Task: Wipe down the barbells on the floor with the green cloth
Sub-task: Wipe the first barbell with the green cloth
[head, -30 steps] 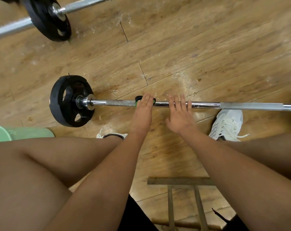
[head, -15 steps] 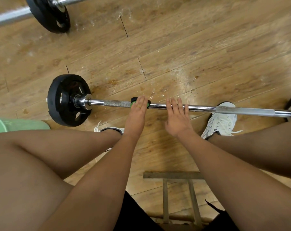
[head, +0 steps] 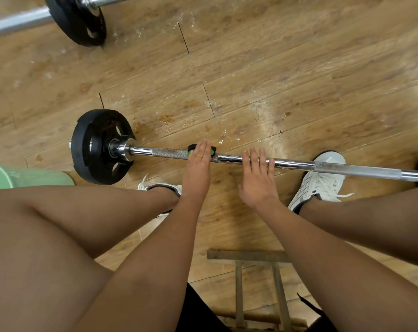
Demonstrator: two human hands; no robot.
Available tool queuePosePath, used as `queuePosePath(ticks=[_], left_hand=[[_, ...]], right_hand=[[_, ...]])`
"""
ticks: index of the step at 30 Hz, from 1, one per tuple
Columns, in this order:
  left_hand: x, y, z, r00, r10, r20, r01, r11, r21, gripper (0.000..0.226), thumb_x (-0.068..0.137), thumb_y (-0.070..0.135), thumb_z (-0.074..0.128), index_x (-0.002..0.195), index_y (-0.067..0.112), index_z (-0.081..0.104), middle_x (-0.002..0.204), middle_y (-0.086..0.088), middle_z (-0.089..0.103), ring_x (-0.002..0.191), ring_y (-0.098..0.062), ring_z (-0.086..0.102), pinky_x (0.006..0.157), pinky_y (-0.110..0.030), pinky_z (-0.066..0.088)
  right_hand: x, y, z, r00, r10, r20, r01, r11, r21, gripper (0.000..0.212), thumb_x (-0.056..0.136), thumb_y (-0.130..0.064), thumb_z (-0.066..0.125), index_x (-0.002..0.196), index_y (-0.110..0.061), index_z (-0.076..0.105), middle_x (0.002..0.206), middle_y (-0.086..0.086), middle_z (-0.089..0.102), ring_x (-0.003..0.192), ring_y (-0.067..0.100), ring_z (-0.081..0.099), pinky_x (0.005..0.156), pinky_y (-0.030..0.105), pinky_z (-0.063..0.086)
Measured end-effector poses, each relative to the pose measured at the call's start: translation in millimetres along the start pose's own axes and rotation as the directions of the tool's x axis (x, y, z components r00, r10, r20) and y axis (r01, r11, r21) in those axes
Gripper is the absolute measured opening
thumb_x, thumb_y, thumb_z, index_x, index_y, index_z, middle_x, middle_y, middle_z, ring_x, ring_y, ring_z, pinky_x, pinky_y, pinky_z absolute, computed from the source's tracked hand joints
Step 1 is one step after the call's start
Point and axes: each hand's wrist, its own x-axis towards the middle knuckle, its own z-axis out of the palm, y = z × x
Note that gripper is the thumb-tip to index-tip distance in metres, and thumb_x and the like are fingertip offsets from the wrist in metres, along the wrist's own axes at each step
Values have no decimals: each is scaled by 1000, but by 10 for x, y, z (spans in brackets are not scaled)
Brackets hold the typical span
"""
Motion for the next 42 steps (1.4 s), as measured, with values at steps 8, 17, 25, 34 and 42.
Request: queuePosePath(ticks=[8,17,25,34,42], left_hand=[[68,-89,-92,993,104,54,-105,994,14,64,98,-12,44,157,7,30,166,-9,25,154,-28,20,123,-40,20],[344,-156,-179,964,251,89,-256,965,55,64,96,-15,45,155,5,33,164,-12,29,151,-31,27,122,-47,29],[564,-129,-206,895,436,92,-445,887,127,79,83,-28,49,154,3,34,162,-15,32,149,-34,30,121,-47,30],[730,-131,-173,945,321,64,-327,937,124,72,90,-22,47,156,3,31,163,-14,29,153,-30,22,126,-45,17],[802,-22,-124,996,-3,-88,2,1000,-4,80,87,-26,43,158,9,29,166,-8,25,156,-24,11,127,-43,11]], right_hand=[[120,13,-78,999,11,-37,-9,998,68,73,104,-41,27,158,-15,-13,167,8,-15,150,29,-27,119,49,-19],[329,51,-226,996,34,-78,-22,989,146,62,106,-41,16,160,-18,-3,168,5,-4,153,25,-19,123,48,-14],[530,85,-334,989,42,-139,-20,988,154,60,107,-38,19,161,-18,1,169,4,3,154,24,-13,123,47,-12],[747,123,-427,987,51,-155,-27,988,155,61,106,-40,19,160,-17,5,168,3,6,154,22,-12,121,46,-14],[892,137,-501,988,66,-136,-44,985,164,62,106,-42,16,161,-17,4,168,4,7,154,23,-12,122,48,-16]])
